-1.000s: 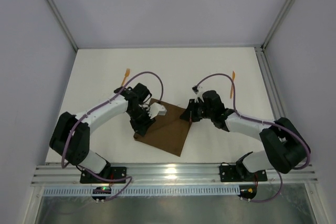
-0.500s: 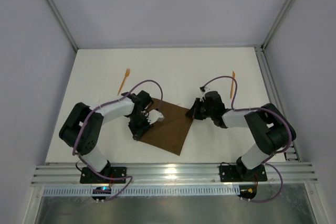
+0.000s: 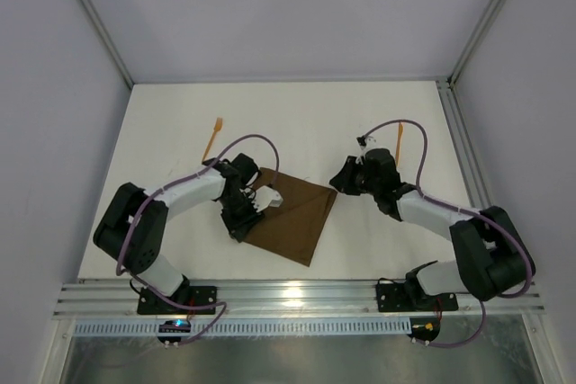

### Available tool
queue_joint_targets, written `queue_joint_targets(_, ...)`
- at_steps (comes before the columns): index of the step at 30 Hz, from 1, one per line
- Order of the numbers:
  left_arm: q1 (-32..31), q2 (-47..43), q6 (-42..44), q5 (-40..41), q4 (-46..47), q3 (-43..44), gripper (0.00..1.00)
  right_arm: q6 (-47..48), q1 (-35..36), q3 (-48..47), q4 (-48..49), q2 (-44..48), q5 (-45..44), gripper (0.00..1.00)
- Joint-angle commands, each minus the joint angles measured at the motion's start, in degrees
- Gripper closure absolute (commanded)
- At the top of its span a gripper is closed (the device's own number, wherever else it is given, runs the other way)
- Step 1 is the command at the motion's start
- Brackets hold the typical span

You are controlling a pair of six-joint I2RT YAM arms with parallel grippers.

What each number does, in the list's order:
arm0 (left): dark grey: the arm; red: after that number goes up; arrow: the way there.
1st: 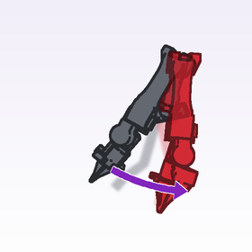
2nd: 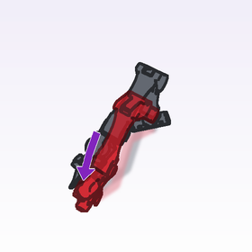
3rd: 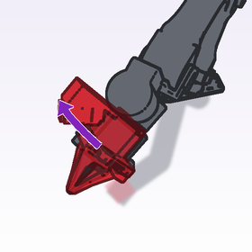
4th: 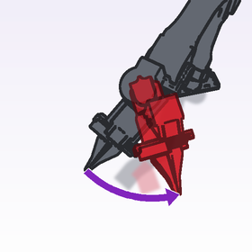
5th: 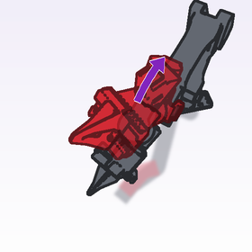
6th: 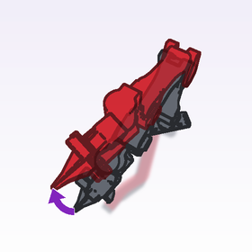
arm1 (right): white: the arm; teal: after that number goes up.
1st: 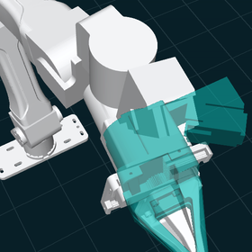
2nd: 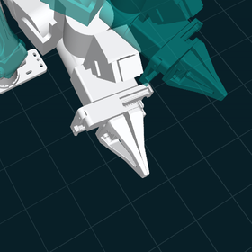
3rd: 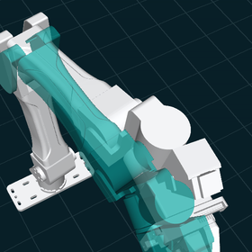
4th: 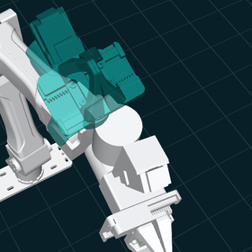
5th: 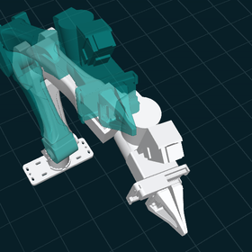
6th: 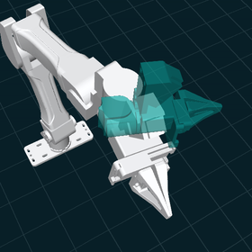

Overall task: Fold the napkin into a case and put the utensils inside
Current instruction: Smooth out the upper triangle-folded napkin at the center of the board.

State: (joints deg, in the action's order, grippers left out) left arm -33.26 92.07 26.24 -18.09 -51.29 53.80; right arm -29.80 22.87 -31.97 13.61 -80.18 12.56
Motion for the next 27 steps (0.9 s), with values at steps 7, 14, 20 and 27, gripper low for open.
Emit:
queue_joint_targets(7, 0.21, -5.85, 3.91, -2.92, -3.03, 1.83, 0.6, -1.48, 0.51, 0.5, -6.41, 5.83, -1.41, 0.65)
queue_joint_targets(14, 0.47, -5.5, 3.48, -0.29, -2.77, 2.19, 0.57, -5.62, 1.21, 0.5, -0.87, 0.03, 3.17, 0.61)
queue_joint_targets(20, 0.47, -2.17, 0.92, 2.7, 2.15, 0.87, 0.55, -6.84, 1.39, -0.37, 1.42, -4.79, 4.05, 0.63)
queue_joint_targets(27, 0.47, -1.46, 0.83, 2.62, 3.56, -1.33, 0.59, -8.61, 1.38, 1.02, 2.39, -5.69, 3.01, 0.97)
